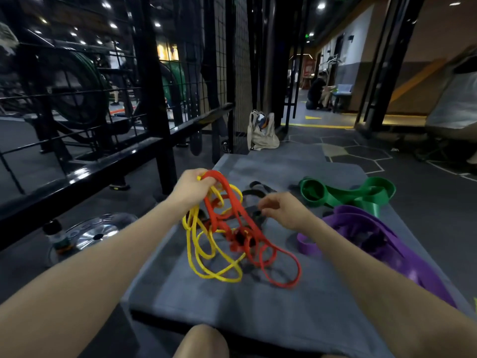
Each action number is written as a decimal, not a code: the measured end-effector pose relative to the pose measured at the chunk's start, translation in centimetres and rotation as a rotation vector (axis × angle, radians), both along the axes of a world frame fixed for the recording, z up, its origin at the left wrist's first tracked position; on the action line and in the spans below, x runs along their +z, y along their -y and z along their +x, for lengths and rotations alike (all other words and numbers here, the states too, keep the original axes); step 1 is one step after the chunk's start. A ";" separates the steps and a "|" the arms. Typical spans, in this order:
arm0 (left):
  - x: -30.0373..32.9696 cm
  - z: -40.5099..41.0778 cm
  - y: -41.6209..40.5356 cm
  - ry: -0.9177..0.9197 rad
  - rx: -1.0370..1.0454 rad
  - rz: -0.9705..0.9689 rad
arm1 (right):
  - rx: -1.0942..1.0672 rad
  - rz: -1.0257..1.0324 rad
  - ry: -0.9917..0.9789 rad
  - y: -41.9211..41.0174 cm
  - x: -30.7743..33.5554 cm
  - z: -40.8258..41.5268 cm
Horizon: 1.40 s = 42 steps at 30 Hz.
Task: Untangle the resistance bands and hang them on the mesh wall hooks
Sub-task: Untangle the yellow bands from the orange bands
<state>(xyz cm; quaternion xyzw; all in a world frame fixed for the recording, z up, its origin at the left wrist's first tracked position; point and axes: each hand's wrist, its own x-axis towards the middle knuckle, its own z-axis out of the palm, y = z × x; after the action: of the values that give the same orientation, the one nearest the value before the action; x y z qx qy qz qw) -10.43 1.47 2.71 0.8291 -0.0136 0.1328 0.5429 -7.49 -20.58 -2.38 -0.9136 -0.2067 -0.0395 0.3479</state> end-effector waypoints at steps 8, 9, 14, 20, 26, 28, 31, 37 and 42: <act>1.9 -0.6 -3.3 -0.077 0.033 -0.193 | 0.024 -0.156 -0.095 -3.7 -5.3 0.2; 2.0 -0.6 -3.4 -0.080 0.027 -0.210 | 0.001 -0.116 -0.089 -4.2 -5.4 0.4; 2.2 -0.3 -3.6 -0.094 0.051 -0.286 | 0.046 -0.022 -0.226 -5.9 -5.5 0.9; 1.7 -0.6 -5.1 -0.231 0.069 -0.448 | 0.067 -0.057 -0.155 -3.9 -5.0 1.2; 3.2 -0.6 -5.7 -0.244 0.073 -0.518 | 0.027 -0.042 -0.060 -2.1 -2.1 1.2; 4.0 -0.4 -6.6 -0.234 0.115 -0.405 | -0.016 0.024 -0.029 -1.4 -1.0 1.1; 4.6 -0.4 -7.5 -0.243 0.090 -0.205 | -0.071 0.122 -0.030 -0.1 0.4 0.7; 3.5 -0.9 -5.9 -0.410 -0.074 -0.025 | -0.108 0.251 -0.158 1.5 3.4 -0.6; 1.9 -0.5 -3.2 -0.405 -0.138 -0.015 | -0.052 0.569 -0.558 2.6 5.0 -1.8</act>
<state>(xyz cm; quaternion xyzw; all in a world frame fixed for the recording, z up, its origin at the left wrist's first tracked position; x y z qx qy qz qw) -10.95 4.72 4.65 0.8319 0.0402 -0.0740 0.5484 -9.25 -23.16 2.66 -0.7614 -0.0620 0.1458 0.6286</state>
